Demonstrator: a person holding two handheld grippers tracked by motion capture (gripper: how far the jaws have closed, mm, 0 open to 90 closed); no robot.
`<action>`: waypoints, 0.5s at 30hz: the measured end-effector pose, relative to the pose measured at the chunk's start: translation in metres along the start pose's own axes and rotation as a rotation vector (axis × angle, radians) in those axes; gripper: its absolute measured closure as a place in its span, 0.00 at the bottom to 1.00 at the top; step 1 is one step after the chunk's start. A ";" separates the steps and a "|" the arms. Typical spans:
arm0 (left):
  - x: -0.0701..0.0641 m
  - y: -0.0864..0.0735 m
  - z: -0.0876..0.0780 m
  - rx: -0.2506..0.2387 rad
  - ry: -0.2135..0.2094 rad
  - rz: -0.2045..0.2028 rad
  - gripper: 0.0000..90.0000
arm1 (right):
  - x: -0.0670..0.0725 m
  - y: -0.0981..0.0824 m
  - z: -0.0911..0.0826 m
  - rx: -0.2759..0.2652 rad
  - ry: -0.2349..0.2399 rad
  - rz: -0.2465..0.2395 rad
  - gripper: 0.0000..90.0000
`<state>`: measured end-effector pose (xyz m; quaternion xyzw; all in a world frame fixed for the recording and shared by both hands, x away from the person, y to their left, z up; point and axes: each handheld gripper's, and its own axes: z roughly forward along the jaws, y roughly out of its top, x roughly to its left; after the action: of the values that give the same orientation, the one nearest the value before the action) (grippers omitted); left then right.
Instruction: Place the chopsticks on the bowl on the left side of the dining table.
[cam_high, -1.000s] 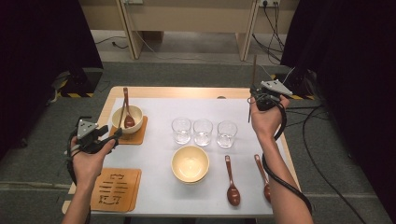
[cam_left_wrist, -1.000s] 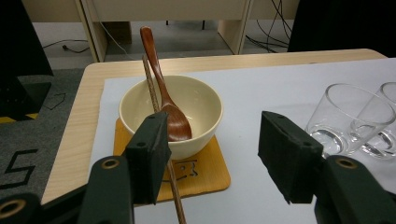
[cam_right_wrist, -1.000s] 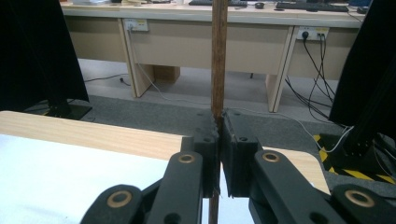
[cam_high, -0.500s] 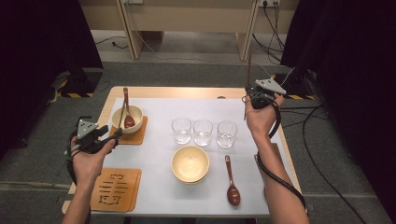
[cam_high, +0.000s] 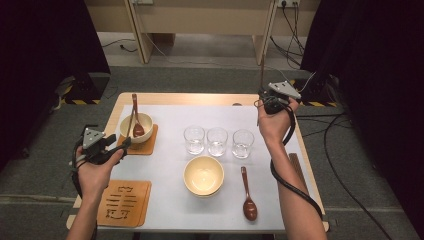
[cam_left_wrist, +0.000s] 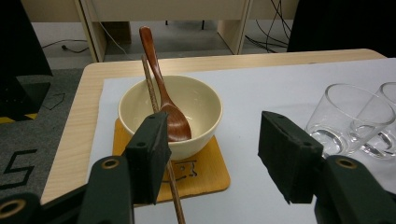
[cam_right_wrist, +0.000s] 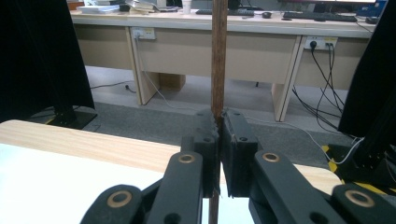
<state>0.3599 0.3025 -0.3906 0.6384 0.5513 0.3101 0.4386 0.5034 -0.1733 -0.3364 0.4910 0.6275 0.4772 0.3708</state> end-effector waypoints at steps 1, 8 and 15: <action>0.000 0.000 0.000 -0.001 0.000 0.000 0.47 | 0.001 0.000 0.000 -0.001 -0.001 0.002 0.95; 0.000 0.000 0.000 -0.003 0.001 -0.001 0.47 | 0.007 0.002 0.004 -0.007 0.010 0.003 0.95; 0.000 0.000 0.000 -0.006 0.000 -0.001 0.47 | 0.013 0.004 0.007 -0.010 0.022 0.004 0.95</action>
<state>0.3599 0.3029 -0.3901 0.6369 0.5508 0.3114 0.4405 0.5074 -0.1587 -0.3347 0.4852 0.6282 0.4862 0.3654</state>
